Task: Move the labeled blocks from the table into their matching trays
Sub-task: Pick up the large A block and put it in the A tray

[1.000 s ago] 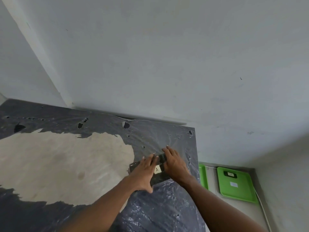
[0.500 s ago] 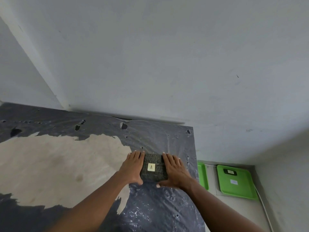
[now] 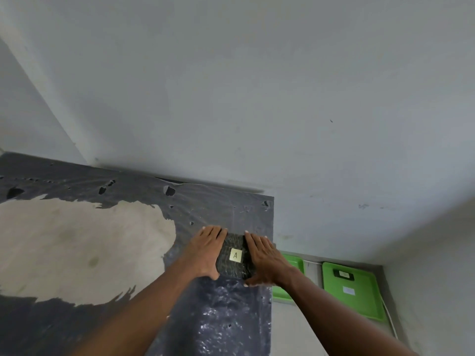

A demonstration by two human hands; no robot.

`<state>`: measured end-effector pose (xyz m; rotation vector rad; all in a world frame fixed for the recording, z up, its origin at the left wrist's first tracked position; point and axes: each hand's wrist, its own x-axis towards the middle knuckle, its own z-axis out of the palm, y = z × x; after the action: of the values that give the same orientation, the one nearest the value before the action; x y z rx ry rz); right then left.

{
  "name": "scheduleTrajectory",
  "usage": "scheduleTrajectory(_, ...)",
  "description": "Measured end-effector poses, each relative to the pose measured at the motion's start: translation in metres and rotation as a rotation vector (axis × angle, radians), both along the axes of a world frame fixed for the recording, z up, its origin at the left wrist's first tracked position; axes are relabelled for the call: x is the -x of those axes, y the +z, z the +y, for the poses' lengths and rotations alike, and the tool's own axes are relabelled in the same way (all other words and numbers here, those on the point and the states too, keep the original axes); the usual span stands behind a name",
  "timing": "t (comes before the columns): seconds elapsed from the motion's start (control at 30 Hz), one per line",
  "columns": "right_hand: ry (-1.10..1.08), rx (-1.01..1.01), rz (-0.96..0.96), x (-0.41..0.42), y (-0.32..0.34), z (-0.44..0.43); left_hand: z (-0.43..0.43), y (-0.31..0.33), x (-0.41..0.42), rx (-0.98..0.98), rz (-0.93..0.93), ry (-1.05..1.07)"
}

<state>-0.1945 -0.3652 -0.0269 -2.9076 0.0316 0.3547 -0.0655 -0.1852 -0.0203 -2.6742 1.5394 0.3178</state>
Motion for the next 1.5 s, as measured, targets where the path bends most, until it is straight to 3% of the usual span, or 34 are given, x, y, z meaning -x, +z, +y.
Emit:
scheduleTrajectory(0.6,-0.114,0.107,-0.143,0.161,0.02,-0.065,-0.062,0.003,0.153,0.118,0.027,0.014)
scheduleTrajectory(0.93,-0.203,0.15,-0.093,0.273,0.017,-0.076,-0.077,-0.014,0.242,0.186,0.108,-0.087)
scheduleTrajectory(1.2,-0.3,0.14,-0.039,0.334,0.007,-0.137,-0.114,-0.014,0.273,0.112,0.272,0.143)
scheduleTrajectory(1.5,-0.267,0.083,-0.023,0.373,-0.016,-0.241,-0.211,-0.027,0.317,0.111,0.475,0.343)
